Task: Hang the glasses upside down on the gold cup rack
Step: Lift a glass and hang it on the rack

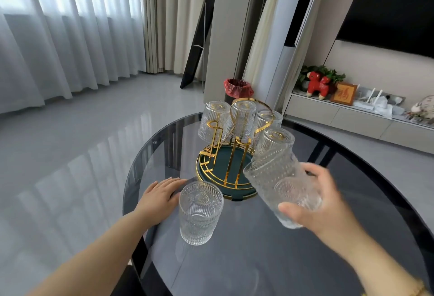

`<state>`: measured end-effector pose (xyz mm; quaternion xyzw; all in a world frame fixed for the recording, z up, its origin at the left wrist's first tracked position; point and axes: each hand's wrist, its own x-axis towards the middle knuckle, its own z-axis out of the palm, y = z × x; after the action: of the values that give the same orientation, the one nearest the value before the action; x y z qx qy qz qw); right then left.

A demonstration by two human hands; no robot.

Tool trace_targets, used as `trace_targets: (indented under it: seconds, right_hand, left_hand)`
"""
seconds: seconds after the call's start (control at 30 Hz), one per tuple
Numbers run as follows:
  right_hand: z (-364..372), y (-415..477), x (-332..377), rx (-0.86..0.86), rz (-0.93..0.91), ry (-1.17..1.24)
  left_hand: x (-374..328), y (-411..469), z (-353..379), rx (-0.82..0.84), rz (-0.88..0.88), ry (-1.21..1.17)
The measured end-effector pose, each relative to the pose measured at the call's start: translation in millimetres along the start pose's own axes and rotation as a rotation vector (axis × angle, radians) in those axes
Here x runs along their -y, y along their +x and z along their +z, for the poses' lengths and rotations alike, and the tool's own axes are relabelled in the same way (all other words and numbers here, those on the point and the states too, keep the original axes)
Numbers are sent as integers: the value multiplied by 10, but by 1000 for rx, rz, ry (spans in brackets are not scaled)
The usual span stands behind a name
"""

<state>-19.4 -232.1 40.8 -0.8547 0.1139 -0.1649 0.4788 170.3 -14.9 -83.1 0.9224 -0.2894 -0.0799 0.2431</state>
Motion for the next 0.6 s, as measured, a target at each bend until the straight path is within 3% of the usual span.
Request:
trace_targets:
  seconds: [0.3, 0.6]
  right_hand:
    - [-323, 643, 563, 47, -44, -470]
    - [-82, 1050, 785, 170, -68, -649]
  left_hand:
    - [46, 504, 109, 51, 118, 119]
    - [35, 514, 134, 60, 172, 172]
